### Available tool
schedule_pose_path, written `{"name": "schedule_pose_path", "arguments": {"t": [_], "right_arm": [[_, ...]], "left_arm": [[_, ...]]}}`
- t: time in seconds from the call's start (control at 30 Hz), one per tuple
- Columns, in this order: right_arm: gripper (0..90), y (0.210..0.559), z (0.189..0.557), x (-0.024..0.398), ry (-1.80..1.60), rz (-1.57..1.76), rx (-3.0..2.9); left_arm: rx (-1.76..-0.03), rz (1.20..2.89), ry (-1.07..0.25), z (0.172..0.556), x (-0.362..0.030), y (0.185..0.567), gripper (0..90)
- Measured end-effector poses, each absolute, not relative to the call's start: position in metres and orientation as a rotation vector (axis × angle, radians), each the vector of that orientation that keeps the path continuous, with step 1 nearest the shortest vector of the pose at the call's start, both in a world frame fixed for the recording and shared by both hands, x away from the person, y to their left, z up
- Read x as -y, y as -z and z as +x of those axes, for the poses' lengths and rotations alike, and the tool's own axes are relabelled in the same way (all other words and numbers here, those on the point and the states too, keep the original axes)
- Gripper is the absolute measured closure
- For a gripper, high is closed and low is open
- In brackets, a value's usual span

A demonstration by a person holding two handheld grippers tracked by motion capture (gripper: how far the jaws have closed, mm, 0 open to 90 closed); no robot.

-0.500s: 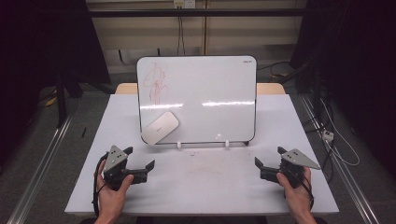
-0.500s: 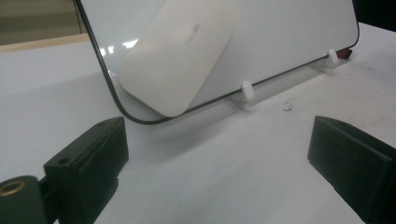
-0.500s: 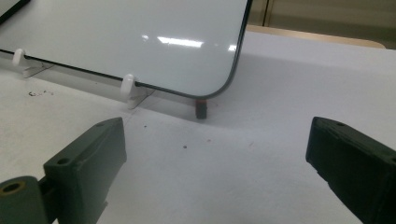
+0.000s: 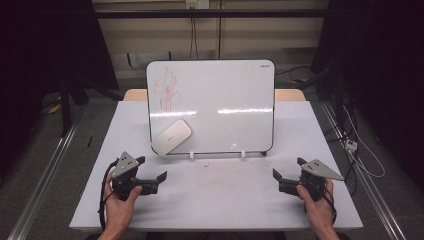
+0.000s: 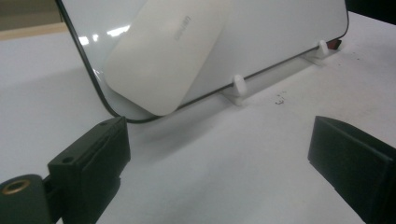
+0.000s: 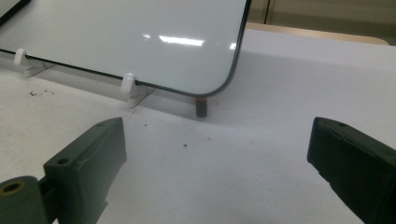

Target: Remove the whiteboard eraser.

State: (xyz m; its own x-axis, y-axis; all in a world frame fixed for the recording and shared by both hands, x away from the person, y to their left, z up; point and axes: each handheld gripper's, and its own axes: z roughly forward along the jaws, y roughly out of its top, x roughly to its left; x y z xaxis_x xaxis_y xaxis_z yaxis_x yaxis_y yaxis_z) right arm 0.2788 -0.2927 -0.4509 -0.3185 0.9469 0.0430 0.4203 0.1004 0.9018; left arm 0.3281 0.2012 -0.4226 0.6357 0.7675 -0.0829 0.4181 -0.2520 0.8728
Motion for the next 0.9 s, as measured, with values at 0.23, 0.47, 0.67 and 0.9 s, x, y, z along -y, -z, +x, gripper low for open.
{"name": "schedule_pose_path", "arguments": {"t": [0.23,0.47,0.67,0.9], "right_arm": [[4.5,0.451,0.280,0.294,-1.183,1.339,-1.811],[4.5,0.452,0.281,0.294,-1.177,1.344,-1.814],[4.6,0.453,0.281,0.296,-1.175,1.356,-1.807],[4.6,0.452,0.280,0.294,-1.180,1.351,-1.812]], "left_arm": [[-0.966,1.919,-0.423,0.343,-0.192,0.420,5.8],[-0.880,2.002,-0.448,0.352,-0.179,0.411,6.1],[-0.845,2.030,-0.439,0.362,-0.169,0.406,5.4],[-0.816,2.048,-0.468,0.372,-0.158,0.397,6.0]]}}
